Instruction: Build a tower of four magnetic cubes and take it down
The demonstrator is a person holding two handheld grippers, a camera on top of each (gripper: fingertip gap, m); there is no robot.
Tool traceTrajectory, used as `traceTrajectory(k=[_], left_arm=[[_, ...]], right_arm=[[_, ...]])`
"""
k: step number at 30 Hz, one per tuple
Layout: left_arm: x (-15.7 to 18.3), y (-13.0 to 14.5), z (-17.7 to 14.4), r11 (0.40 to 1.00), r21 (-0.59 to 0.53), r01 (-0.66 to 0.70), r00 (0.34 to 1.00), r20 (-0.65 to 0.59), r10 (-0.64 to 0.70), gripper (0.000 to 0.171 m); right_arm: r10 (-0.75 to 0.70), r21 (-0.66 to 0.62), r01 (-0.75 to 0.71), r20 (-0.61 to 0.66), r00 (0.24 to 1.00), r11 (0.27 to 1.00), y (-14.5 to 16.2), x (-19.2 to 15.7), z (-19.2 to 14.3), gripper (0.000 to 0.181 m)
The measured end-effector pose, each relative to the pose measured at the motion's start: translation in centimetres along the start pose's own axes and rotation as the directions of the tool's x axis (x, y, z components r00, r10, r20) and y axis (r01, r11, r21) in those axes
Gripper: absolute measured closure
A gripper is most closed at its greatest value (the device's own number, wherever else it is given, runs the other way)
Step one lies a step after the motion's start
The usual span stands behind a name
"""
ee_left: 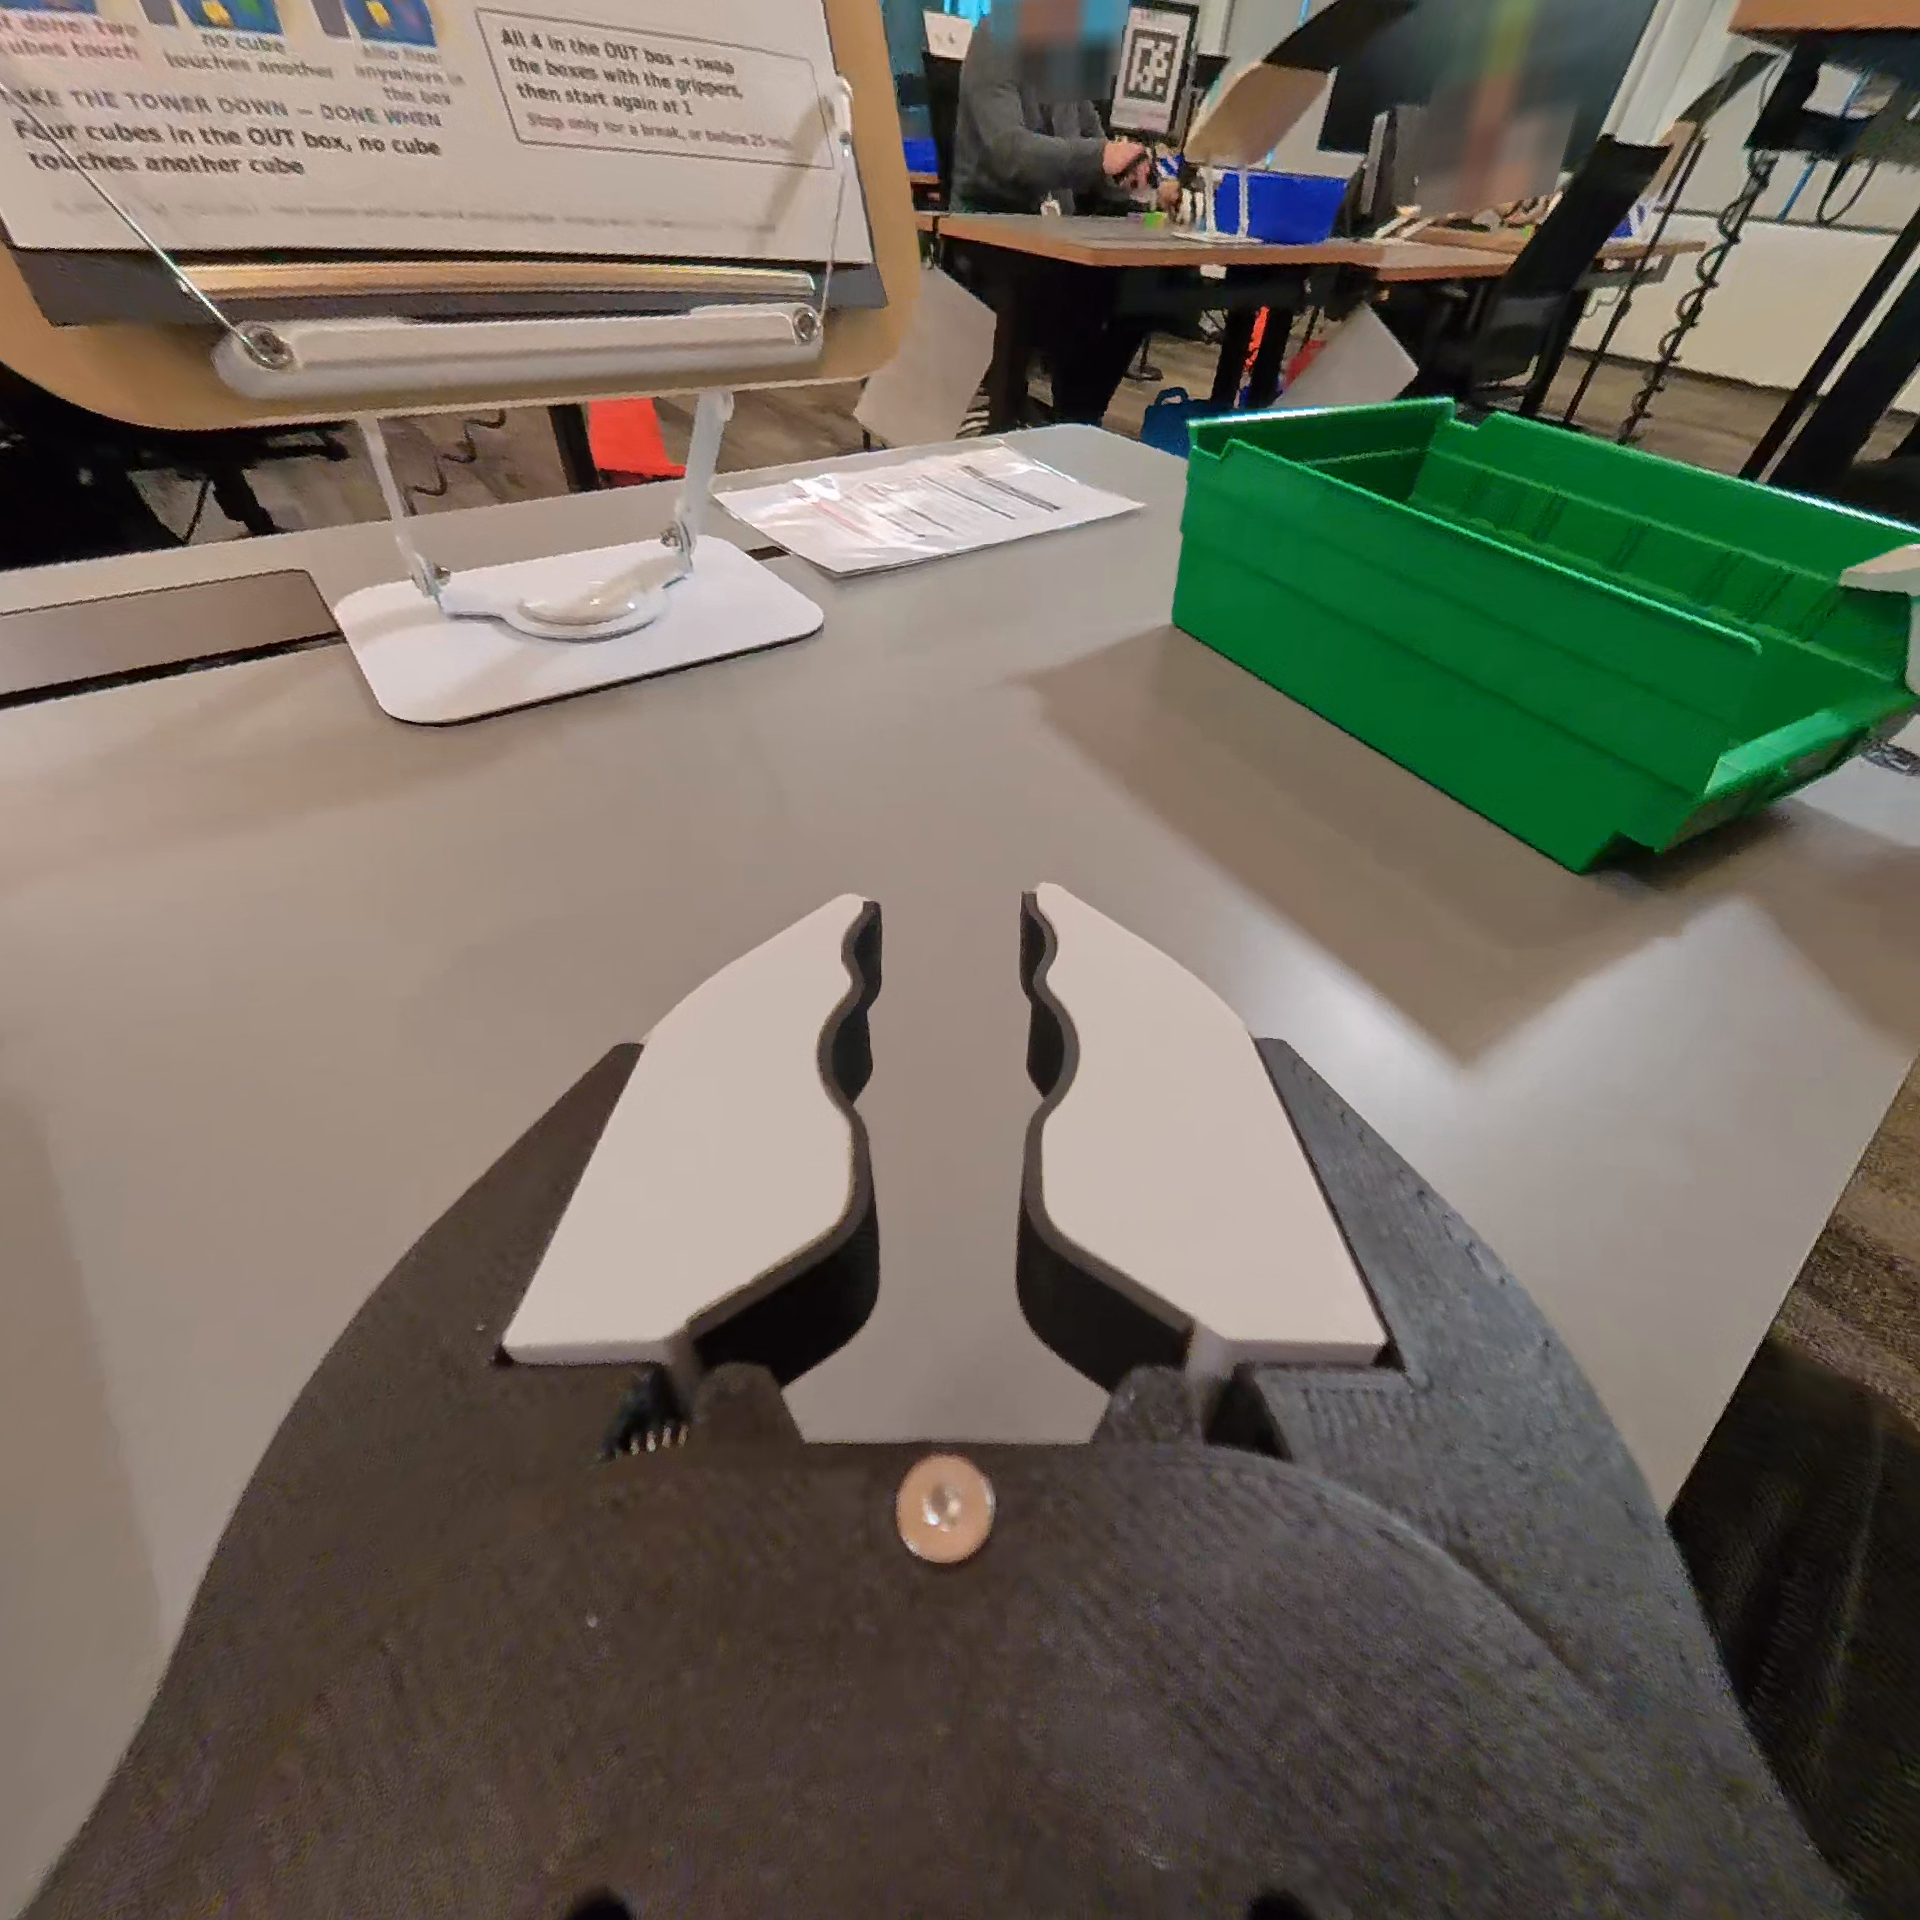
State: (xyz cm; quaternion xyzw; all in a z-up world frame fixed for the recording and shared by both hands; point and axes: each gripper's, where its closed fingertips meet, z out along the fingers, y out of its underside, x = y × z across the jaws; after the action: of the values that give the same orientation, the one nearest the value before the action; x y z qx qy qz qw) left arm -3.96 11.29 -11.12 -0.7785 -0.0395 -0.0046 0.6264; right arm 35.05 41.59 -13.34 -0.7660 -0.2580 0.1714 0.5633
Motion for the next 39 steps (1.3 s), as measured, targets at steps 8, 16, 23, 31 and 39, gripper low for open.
traceTrajectory(k=[8,16,23,31,39], left_arm=[[-1.3,-0.3,-0.6,1.0,0.012,0.019,0.999,0.028,-0.019,0.142],[-5.1,-0.6,-3.5,0.999,0.021,-0.042,0.959,0.28,0.034,0.117],[-10.3,-2.4,-10.1,0.991,0.097,-0.095,0.826,0.563,0.024,0.102],[-16.7,2.3,-15.9,0.998,-0.056,0.038,0.698,0.716,0.013,0.109],[-18.9,4.7,-19.0,0.985,-0.082,0.152,0.689,0.723,-0.046,0.15]], right_arm=[[-0.077,0.113,0.103,-0.214,0.974,0.988,-4.1,2.1,-2.8,0.139],[-0.026,0.571,-0.173,0.324,0.946,0.802,-13.6,-15.0,-8.6,0.14],[0.132,0.171,-0.392,0.76,0.637,0.904,-10.0,-35.8,-6.4,0.129],[0.337,-0.023,-0.635,0.861,0.379,0.772,-10.9,-36.1,-5.2,0.154],[0.338,-0.042,-0.631,0.871,0.356,0.775,-11.1,-36.5,-4.6,0.165]])
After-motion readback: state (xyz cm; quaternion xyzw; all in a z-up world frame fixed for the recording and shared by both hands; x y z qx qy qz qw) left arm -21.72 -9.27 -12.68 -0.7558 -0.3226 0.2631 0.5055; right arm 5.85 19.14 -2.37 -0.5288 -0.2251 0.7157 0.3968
